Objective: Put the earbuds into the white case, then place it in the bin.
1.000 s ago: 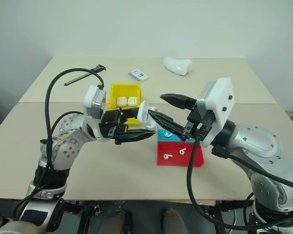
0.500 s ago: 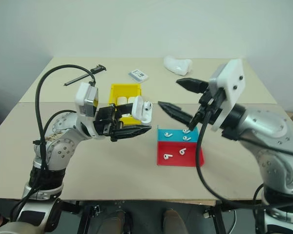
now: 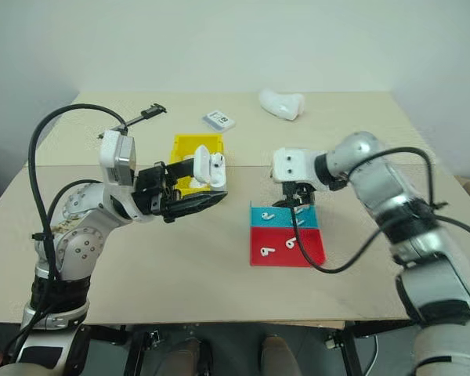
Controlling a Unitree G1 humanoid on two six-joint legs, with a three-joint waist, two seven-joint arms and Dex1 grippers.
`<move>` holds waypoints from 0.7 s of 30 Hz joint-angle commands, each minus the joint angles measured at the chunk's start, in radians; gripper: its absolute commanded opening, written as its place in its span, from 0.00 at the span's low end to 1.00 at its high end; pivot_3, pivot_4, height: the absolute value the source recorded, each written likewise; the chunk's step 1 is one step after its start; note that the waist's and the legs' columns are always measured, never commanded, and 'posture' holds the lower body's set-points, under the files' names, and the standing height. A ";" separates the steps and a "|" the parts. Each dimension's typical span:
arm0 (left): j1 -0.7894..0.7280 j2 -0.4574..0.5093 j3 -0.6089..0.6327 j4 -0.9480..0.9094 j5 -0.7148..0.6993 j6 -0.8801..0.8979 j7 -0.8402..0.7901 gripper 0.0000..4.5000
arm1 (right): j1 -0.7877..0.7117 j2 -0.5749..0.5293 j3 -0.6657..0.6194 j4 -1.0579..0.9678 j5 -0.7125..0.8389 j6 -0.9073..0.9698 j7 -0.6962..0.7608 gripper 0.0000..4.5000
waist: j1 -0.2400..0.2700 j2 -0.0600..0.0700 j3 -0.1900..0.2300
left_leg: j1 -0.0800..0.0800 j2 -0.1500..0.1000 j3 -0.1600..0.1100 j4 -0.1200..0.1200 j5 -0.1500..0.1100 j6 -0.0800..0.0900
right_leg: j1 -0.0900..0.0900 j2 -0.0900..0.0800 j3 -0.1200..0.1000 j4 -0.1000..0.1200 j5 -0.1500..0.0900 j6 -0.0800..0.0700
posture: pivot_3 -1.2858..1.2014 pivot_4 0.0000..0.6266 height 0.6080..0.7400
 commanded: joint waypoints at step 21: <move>0.054 0.066 0.048 -0.122 -0.043 -0.003 0.081 0.61 | -0.189 0.285 0.064 0.614 -0.353 -0.433 -0.025 0.61 | 0.005 0.001 0.001 | 0.003 0.000 0.003 0.000 0.002 -0.004 | 0.001 -0.001 -0.001 0.003 0.000 -0.001 | 0.52 0.24 1.00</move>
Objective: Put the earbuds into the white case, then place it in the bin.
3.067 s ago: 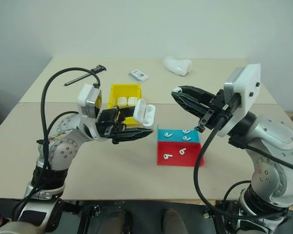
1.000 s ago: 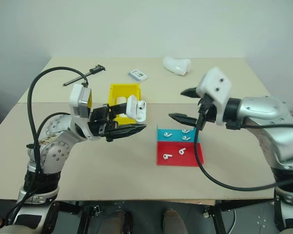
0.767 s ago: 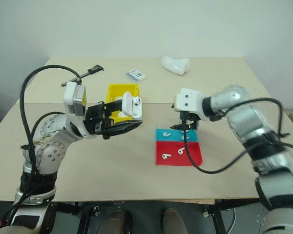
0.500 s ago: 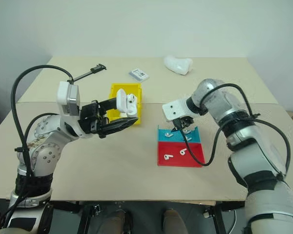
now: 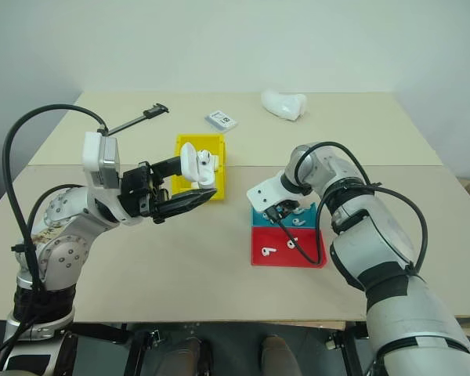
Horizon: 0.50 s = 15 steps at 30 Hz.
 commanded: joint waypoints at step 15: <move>0.024 0.030 0.025 -0.066 -0.032 0.001 0.018 0.61 | 0.003 0.026 -0.048 0.043 -0.047 -0.028 0.007 0.13 | -0.007 0.000 0.000 | 0.004 0.000 0.000 -0.001 0.000 0.000 | 0.002 0.000 0.000 0.001 0.000 0.000 | 0.52 0.24 1.00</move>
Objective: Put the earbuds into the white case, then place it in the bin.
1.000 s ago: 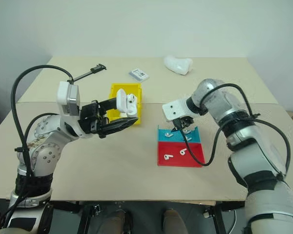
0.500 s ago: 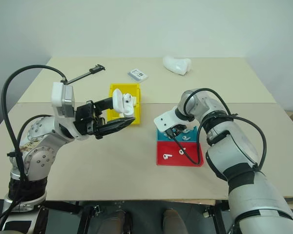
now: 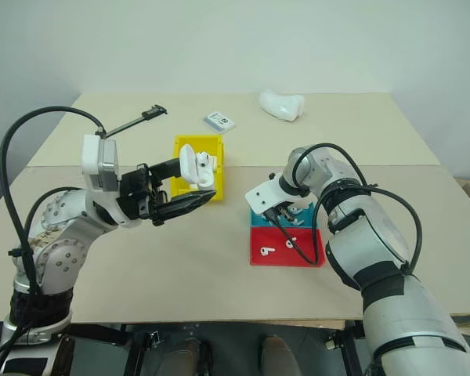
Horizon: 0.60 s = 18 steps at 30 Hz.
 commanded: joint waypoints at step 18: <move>-0.117 -0.072 -0.059 0.084 -0.016 -0.030 -0.083 0.61 | 0.564 -0.285 -0.788 -1.267 0.925 1.085 -0.047 0.13 | 0.022 0.002 0.001 | -0.006 0.000 -0.003 0.000 0.000 0.001 | -0.003 -0.001 -0.001 -0.001 0.000 0.000 | 0.52 0.24 1.00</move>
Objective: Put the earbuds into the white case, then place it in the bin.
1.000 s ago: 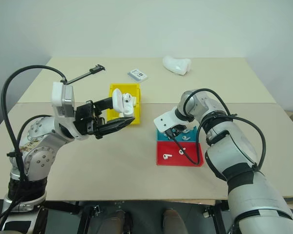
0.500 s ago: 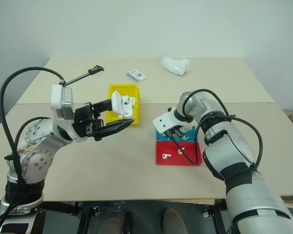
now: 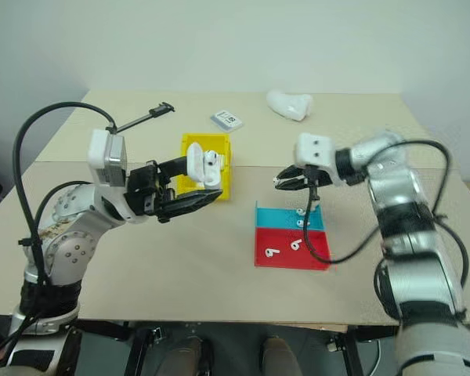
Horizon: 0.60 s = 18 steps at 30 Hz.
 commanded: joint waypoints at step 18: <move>-0.081 -0.093 -0.081 -0.044 -0.020 0.054 0.026 0.61 | 0.255 -0.020 -0.347 -0.900 1.216 0.703 -0.970 0.13 | -0.013 0.000 0.000 | 0.002 -0.001 -0.004 -0.001 0.000 0.001 | 0.002 0.001 0.001 -0.002 0.000 0.001 | 0.52 0.24 1.00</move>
